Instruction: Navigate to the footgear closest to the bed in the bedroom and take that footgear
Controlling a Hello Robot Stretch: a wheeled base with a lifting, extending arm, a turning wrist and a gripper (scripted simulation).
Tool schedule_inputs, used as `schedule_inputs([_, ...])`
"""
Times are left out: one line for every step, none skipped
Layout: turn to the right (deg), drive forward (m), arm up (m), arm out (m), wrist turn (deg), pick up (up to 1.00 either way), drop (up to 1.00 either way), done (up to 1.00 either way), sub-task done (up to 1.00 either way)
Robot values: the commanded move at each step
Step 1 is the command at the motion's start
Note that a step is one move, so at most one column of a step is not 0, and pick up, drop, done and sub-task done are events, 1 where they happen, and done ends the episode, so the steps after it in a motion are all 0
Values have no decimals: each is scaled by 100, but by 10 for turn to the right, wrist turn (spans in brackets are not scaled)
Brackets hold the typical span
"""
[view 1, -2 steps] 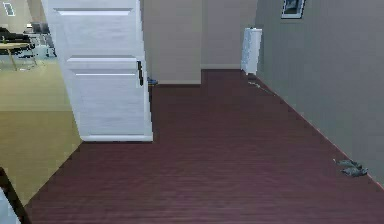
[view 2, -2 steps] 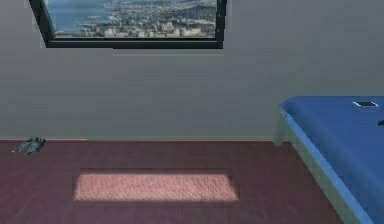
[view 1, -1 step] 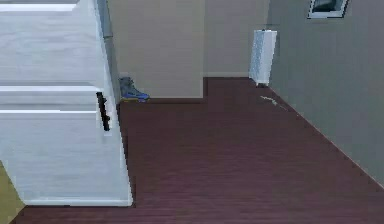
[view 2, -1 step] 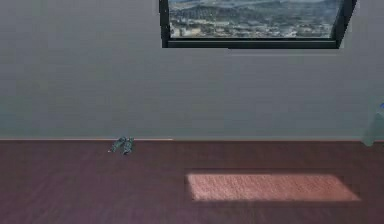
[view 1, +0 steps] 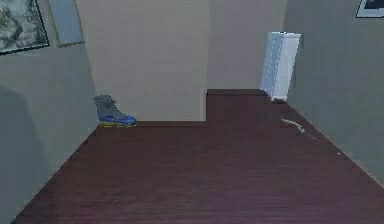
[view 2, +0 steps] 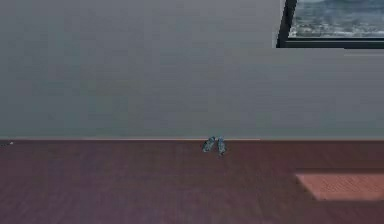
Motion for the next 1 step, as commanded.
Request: schedule_inputs([0,50,0,0,0,0,0,0,0])
